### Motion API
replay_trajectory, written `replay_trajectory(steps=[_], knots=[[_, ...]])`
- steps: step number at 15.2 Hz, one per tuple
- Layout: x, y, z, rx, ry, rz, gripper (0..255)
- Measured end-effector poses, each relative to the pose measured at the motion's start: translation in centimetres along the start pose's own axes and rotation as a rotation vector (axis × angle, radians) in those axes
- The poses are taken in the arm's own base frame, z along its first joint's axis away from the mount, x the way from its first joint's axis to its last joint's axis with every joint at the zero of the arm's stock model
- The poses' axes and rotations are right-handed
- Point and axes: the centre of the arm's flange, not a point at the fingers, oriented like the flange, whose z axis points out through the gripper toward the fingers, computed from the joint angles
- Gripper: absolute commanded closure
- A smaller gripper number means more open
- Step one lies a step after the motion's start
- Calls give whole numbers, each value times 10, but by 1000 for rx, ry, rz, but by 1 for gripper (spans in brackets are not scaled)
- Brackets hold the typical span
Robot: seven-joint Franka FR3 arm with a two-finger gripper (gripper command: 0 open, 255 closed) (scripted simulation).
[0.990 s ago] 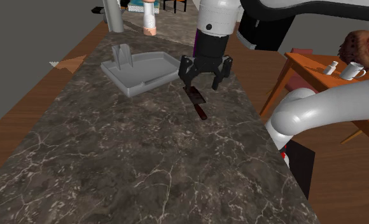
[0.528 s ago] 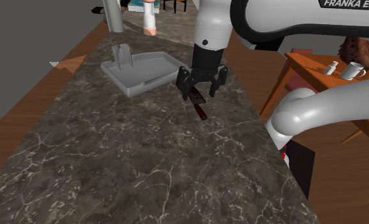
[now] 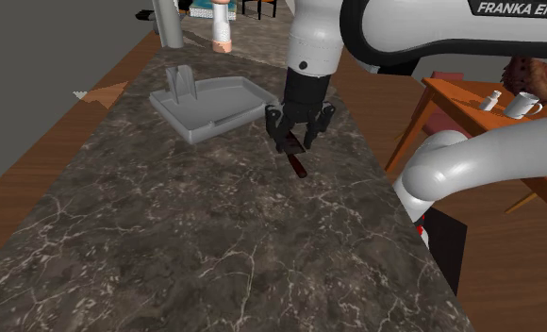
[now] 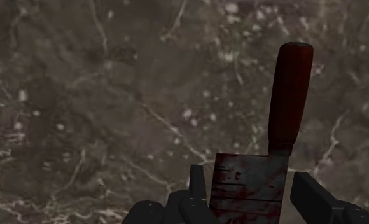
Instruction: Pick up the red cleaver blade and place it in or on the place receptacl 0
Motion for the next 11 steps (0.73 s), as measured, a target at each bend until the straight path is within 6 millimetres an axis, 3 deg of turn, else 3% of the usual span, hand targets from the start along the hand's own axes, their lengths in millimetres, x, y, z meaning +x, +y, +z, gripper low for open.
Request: replay_trajectory(steps=[11], knots=[[0, 0, -7, 0, 0, 0, 255]])
